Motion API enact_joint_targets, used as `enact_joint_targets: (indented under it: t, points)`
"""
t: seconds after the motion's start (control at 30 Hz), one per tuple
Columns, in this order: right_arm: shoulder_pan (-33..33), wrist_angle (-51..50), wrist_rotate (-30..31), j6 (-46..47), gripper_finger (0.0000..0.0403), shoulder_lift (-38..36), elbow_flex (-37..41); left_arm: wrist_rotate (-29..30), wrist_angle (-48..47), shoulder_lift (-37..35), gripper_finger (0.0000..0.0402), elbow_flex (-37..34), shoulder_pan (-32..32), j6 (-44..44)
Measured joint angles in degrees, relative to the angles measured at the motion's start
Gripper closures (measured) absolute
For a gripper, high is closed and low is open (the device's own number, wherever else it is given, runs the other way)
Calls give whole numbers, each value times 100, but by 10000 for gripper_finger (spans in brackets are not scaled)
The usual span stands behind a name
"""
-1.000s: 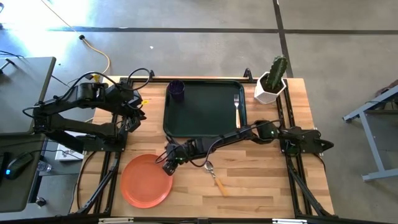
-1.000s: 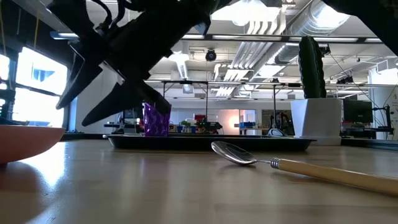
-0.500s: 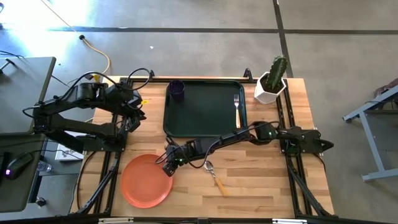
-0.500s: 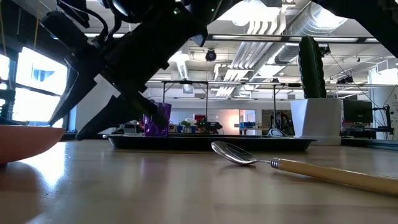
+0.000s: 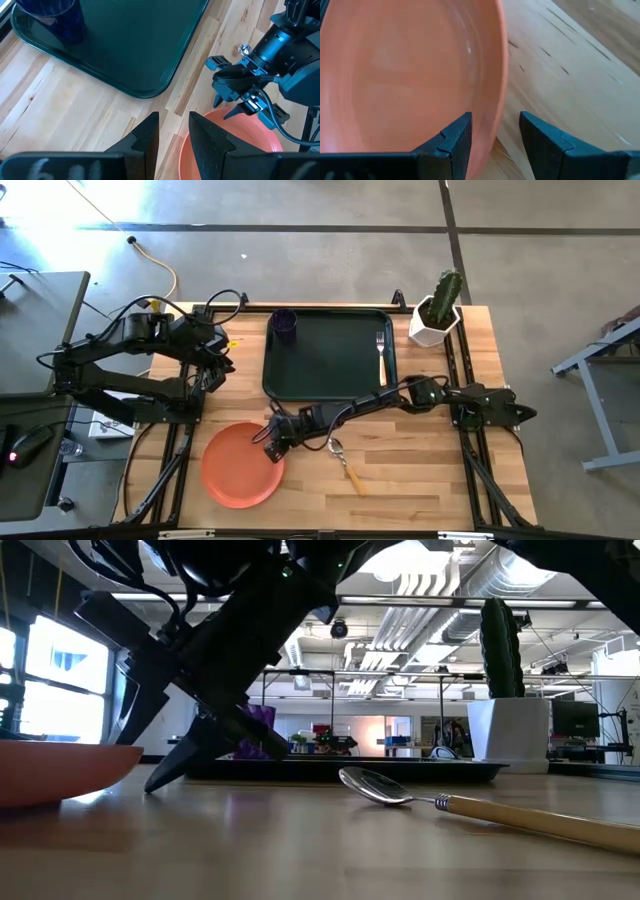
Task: Pick and place plate/cup/fork/spoon on tray
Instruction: Put the orange plate on the serving tray
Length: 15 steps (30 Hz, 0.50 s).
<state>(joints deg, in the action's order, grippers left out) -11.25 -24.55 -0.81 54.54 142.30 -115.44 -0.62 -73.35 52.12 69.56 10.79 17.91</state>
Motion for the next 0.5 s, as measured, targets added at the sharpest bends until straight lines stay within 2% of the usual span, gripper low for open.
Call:
enact_joint_targets:
  t: [0.13, 0.23, 0.5]
  points:
    - [2, -10, -47, 175, 248, 0, 0, 0, 1, 0, 307, 0, 0, -2]
    - [2, -57, -79, 275, 269, 0, 0, 0, 1, 0, 307, -1, 0, -2]
    - [2, -210, -152, 420, 388, -2, 0, 0, 1, 0, 307, -2, 0, -4]
